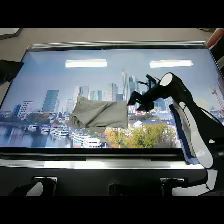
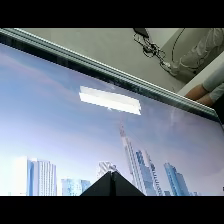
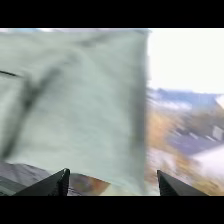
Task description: Fold the shirts.
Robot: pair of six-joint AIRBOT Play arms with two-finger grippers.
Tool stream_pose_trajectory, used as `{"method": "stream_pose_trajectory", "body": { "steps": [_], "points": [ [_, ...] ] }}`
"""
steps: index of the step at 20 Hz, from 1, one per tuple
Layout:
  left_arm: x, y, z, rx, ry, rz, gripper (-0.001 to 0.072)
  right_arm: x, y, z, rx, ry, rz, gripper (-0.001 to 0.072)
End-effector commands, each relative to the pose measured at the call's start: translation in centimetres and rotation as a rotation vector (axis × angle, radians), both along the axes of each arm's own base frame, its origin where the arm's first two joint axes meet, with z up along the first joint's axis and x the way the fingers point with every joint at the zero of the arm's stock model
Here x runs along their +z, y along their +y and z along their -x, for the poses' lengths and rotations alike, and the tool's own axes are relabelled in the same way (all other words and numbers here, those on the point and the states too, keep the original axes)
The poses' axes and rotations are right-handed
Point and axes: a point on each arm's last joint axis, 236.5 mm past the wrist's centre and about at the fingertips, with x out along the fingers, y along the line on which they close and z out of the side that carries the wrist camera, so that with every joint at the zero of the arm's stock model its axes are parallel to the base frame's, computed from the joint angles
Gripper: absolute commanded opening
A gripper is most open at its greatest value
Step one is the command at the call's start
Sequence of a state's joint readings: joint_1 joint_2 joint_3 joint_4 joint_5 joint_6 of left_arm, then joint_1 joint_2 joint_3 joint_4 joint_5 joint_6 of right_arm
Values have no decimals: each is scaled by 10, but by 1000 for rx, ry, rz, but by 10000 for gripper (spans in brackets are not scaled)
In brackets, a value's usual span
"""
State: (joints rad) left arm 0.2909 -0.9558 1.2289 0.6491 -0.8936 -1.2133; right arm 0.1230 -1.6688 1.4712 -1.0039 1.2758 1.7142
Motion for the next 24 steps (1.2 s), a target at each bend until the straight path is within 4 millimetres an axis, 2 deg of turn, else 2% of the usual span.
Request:
{"method": "stream_pose_trajectory", "body": {
  "steps": [1,3,6,7,8,9,10,11,12,13,15,17,18,19,21,22,24],
  "points": [
    [-12,1,0,2,24,-3,38,-37,-8,11,-53,138,-22,619],
    [-14,1,1,0,31,-1,38,-55,22,11,-36,162,-84,619],
    [-12,0,2,-1,26,0,38,-69,62,15,-20,178,-139,616],
    [-12,0,2,-1,25,0,38,-70,73,14,-16,162,-141,559],
    [-12,0,2,-1,25,0,38,-69,81,12,-15,142,-146,355],
    [-12,0,1,-1,25,0,39,-64,87,11,1,125,-165,34],
    [-12,0,2,-1,25,0,39,-54,88,7,17,97,-183,43],
    [-12,0,2,-1,25,-1,39,-36,85,0,52,41,-193,42],
    [-12,0,2,-1,25,-1,38,-8,77,-10,65,-22,-200,42],
    [-12,0,1,-2,24,-5,39,26,66,-21,59,-89,-212,41],
    [-12,0,1,-8,15,-24,39,110,33,-38,2,-213,-241,40],
    [-11,2,0,1,8,-23,39,194,-11,-43,-81,-340,-249,40],
    [-10,3,-1,7,3,-23,39,229,-41,-44,-148,-398,-230,40],
    [-9,5,-2,12,-1,-23,39,253,-72,-44,-220,-441,-196,40],
    [-9,5,-2,12,-1,-23,39,281,-139,-39,-365,-489,-115,40],
    [-9,4,-2,12,0,-23,38,286,-169,-35,-431,-489,-92,40],
    [-9,4,-2,11,0,-23,39,280,-215,-24,-521,-453,-59,41]
  ]
}}
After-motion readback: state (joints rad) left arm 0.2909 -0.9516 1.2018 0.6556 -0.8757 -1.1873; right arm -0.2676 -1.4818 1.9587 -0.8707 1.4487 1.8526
